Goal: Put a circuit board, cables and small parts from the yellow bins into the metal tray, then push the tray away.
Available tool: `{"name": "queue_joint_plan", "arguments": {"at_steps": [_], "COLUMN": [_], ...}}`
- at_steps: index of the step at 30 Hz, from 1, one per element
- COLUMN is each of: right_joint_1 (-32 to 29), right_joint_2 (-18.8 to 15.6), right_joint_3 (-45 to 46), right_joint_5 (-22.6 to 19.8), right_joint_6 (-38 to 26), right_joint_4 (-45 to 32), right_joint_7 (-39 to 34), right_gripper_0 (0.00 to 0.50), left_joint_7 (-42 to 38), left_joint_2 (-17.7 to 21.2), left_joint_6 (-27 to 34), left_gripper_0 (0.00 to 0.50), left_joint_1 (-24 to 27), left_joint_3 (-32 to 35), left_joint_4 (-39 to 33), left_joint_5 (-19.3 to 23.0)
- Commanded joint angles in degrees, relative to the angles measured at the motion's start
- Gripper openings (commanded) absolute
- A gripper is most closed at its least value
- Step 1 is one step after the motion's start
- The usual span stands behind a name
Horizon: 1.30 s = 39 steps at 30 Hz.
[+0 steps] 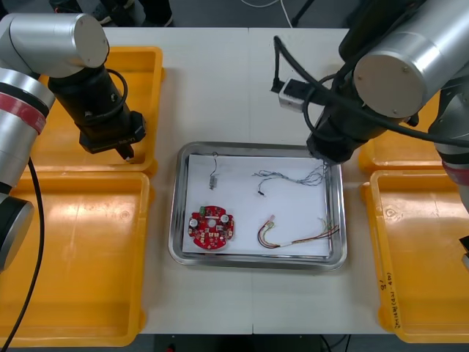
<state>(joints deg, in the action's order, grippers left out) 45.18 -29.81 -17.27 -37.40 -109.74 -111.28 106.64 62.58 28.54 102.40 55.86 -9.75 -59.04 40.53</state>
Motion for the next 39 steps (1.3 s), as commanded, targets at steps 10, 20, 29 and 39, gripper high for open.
{"name": "queue_joint_plan", "arguments": {"at_steps": [10, 20, 29, 39], "right_joint_1": [1.6, -4.0, -9.8, -15.9], "right_joint_2": [-5.2, -10.2, -15.7, -21.2], "right_joint_3": [12.2, 20.5, 24.7, 31.5], "right_joint_5": [-0.7, -2.3, -5.4, -11.3], "right_joint_6": [-0.3, -0.3, -0.3, -0.3], "right_joint_4": [-2.4, -3.1, -5.0, -5.0], "right_joint_7": [-4.8, -11.0, -21.4, -28.7], "right_gripper_0": [0.500, 0.500, 0.500, 0.500], "left_joint_7": [-3.2, -3.4, -4.4, -4.8], "left_joint_2": [0.8, 2.4, 2.8, 3.8], "left_joint_6": [-1.4, -2.1, -1.3, -0.2], "left_gripper_0": [0.000, 0.033, 0.500, 0.500], "left_joint_1": [0.2, 0.2, -0.3, -1.5], "left_joint_3": [-0.6, 0.5, 0.5, 0.5], "left_joint_4": [-3.4, -7.3, -7.2, -7.3], "left_joint_5": [-0.8, -1.3, -1.4, -0.8]}}
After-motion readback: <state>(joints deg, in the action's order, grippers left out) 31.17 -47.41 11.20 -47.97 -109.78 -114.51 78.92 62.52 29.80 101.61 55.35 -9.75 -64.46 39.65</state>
